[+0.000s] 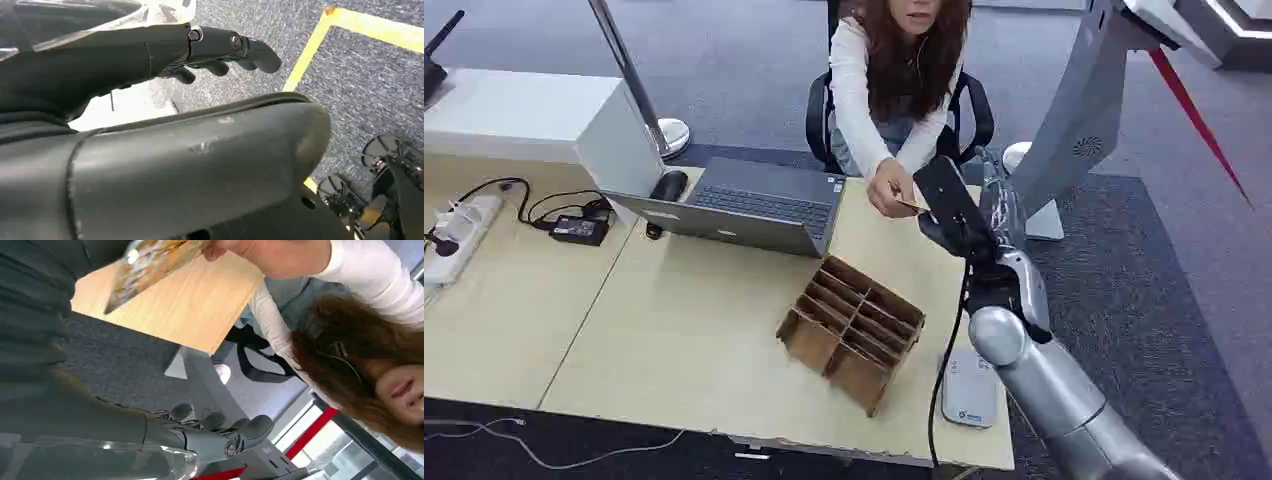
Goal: Pass the card to the sensor for recognition and then transmit it.
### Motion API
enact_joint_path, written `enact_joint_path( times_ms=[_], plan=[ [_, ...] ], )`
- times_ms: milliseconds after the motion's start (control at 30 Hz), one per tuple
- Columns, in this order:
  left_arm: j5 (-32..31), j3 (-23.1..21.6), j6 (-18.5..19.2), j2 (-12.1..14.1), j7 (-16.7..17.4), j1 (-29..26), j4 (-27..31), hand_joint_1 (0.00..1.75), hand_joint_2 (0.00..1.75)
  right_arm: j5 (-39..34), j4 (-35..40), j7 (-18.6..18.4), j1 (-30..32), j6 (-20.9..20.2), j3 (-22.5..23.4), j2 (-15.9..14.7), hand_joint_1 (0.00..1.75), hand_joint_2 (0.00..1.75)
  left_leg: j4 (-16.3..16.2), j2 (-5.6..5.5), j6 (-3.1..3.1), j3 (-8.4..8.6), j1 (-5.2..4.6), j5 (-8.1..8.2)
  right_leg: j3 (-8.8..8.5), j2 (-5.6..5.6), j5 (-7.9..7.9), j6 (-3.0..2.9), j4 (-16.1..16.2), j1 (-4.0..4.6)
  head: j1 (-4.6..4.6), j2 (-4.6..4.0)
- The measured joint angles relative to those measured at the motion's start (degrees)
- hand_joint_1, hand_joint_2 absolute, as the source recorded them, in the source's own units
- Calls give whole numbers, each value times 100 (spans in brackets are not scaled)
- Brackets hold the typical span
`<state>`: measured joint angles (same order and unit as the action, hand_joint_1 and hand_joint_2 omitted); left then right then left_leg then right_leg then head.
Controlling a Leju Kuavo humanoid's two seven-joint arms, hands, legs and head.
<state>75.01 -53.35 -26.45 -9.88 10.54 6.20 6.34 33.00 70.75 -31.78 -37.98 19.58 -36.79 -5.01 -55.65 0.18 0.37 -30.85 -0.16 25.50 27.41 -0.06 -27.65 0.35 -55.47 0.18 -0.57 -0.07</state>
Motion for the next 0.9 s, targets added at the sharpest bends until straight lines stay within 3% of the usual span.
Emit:
enact_joint_path(
  times_ms=[167,200,533,733,900],
  plan=[
    [9,0,-2,0,0,-1,0,0,0,-11,-116,0,0,0,0,7,0,175,0,0,0,0,0,0,-1,0,0,0,0,0,0,0],
    [18,0,-7,2,0,-2,0,0,0,-13,-138,9,0,2,0,15,175,175,0,0,0,0,0,0,-1,0,0,0,0,0,0,0],
    [289,42,-138,7,-225,-20,0,0,0,72,-247,140,49,114,-2,92,175,175,0,1,0,0,1,0,2,0,0,0,0,0,0,0],
    [293,48,-208,4,-195,-19,0,0,0,76,-173,190,187,206,20,85,175,175,0,1,0,-1,0,0,3,0,0,0,0,-1,0,0],
    [450,79,-256,0,-393,-31,0,0,0,-153,188,837,465,269,87,98,175,175,-2,0,0,-2,0,2,3,2,-1,0,0,-1,0,0]
  ],
)
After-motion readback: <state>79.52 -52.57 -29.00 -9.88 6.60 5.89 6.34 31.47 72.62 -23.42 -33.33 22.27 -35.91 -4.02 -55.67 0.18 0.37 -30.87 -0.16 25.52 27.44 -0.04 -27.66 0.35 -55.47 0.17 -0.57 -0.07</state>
